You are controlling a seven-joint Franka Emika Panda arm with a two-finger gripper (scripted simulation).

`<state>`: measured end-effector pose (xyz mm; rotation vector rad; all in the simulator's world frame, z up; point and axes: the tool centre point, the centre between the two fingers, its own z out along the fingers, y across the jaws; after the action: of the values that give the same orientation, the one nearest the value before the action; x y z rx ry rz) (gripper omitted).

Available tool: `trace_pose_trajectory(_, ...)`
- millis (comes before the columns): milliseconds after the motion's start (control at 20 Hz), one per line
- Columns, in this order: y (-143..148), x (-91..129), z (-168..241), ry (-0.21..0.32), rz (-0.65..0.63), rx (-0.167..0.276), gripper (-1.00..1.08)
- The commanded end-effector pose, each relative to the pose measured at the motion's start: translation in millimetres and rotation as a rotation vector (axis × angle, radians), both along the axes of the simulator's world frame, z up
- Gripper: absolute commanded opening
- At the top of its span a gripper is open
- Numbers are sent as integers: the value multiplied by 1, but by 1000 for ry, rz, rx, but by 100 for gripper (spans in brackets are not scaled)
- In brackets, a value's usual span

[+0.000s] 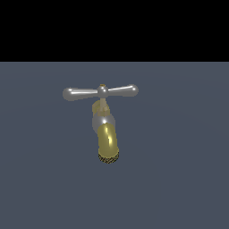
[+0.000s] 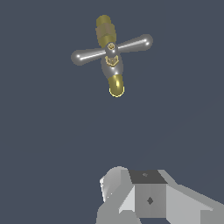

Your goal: Turn on the faucet by rotating a designated handle.

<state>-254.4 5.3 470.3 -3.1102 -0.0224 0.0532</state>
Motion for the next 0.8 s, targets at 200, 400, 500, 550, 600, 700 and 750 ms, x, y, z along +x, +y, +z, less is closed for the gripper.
trace_pose_trajectory(200, -5, 2, 5, -17, -5, -3, -100)
trace_pose_trajectory(400, -14, 5, 15, -49, -11, -11, -100)
trace_pose_trajectory(500, -15, 5, 16, -53, -11, -13, -100)
trace_pose_trajectory(550, -15, 5, 16, -52, -10, -12, -100)
trace_pose_trajectory(600, -15, 5, 15, -51, -11, -12, -100)
trace_pose_trajectory(700, -14, 7, 15, -49, -15, -9, -100)
trace_pose_trajectory(750, -14, 8, 14, -49, -19, -8, -100)
